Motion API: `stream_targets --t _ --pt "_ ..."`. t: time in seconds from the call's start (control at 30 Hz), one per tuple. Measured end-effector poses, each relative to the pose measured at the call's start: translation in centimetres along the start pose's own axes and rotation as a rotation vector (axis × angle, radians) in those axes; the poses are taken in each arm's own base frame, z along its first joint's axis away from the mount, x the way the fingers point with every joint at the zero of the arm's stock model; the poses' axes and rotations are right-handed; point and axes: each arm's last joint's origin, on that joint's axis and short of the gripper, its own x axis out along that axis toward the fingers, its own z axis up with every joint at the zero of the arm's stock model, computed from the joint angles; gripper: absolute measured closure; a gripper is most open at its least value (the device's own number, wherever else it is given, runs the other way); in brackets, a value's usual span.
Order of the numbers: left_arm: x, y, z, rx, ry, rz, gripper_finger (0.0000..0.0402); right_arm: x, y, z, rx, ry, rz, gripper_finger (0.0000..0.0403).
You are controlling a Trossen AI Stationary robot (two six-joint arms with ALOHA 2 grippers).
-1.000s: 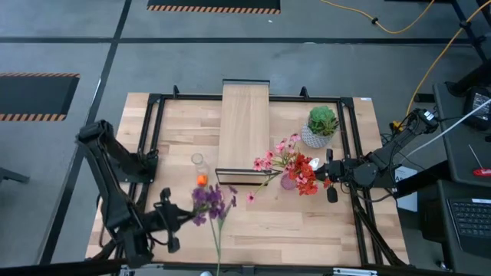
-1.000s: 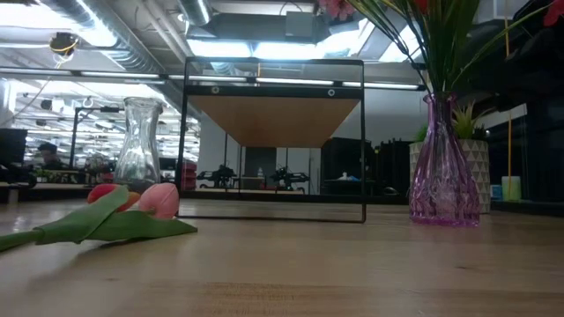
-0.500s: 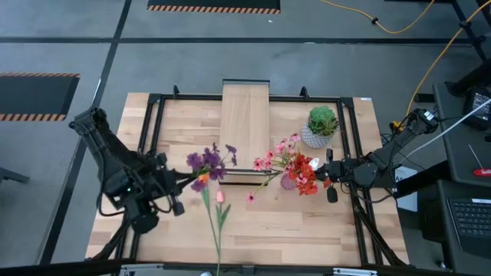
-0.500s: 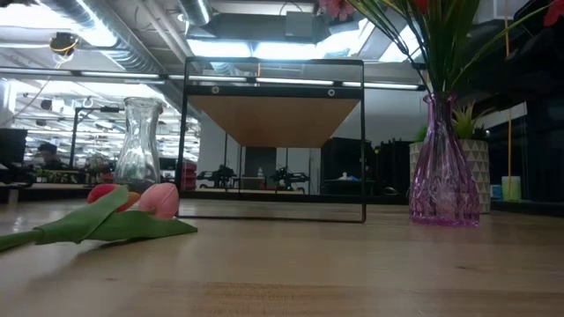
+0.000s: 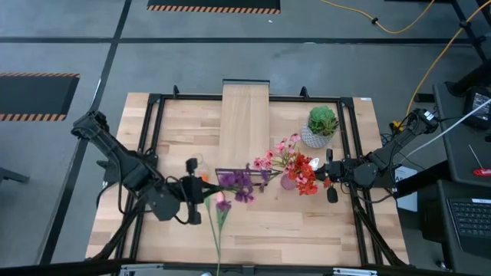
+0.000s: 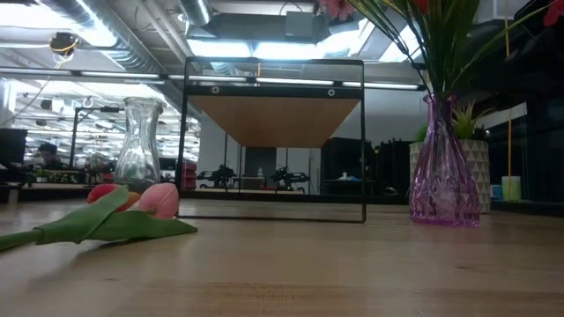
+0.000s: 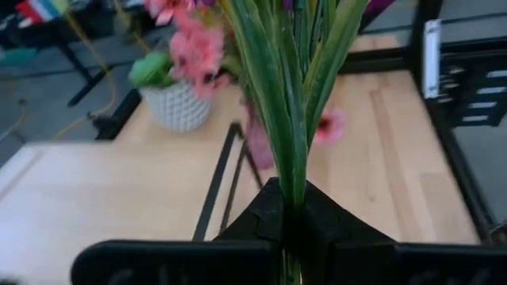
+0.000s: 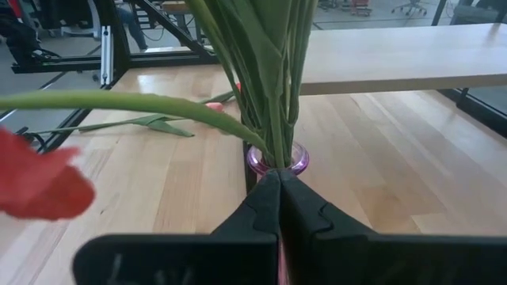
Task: Pick and place flowers into a vace then onto a shelf
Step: Put the purple flowers into the transparent vase
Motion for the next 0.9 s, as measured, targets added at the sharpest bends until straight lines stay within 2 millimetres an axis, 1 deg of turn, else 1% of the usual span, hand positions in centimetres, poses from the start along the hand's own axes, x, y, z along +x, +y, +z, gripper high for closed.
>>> stream_targets --t 0.1,0.2,0.27,0.4,0.53,0.67,0.77,0.9 --pt "0.9 0.3 0.3 0.006 -0.037 -0.022 0.0393 0.0 0.0 0.0 0.001 0.0 0.0 0.0401" --pt "2.3 0.3 -1.0 0.04 -0.085 -0.025 0.0393 0.0 0.0 -0.1 -0.003 0.008 0.009 0.0401" --pt "2.5 0.5 -1.8 0.059 -0.141 -0.017 0.0393 0.0 0.0 -0.1 0.0 0.014 0.015 0.0401" --pt "1.1 1.9 -2.3 0.031 -0.269 -0.049 0.0393 0.2 0.1 -0.3 0.022 0.031 0.01 0.0401" --pt "-0.6 3.7 -3.5 -0.002 -0.356 -0.051 0.0393 0.3 0.2 -0.6 0.015 0.049 0.003 0.0401" --pt "-0.8 5.8 -5.9 -0.015 -0.365 0.022 0.0393 0.5 0.3 -0.7 0.004 0.06 -0.008 0.0401" --pt "-0.9 6.9 -7.5 -0.01 -0.389 0.049 0.0393 0.5 0.3 -0.8 -0.001 0.065 -0.009 0.0401" --pt "-1.5 8.4 -8.8 0.011 -0.473 0.084 0.0393 0.5 0.3 -0.8 -0.002 0.063 -0.009 0.0401"
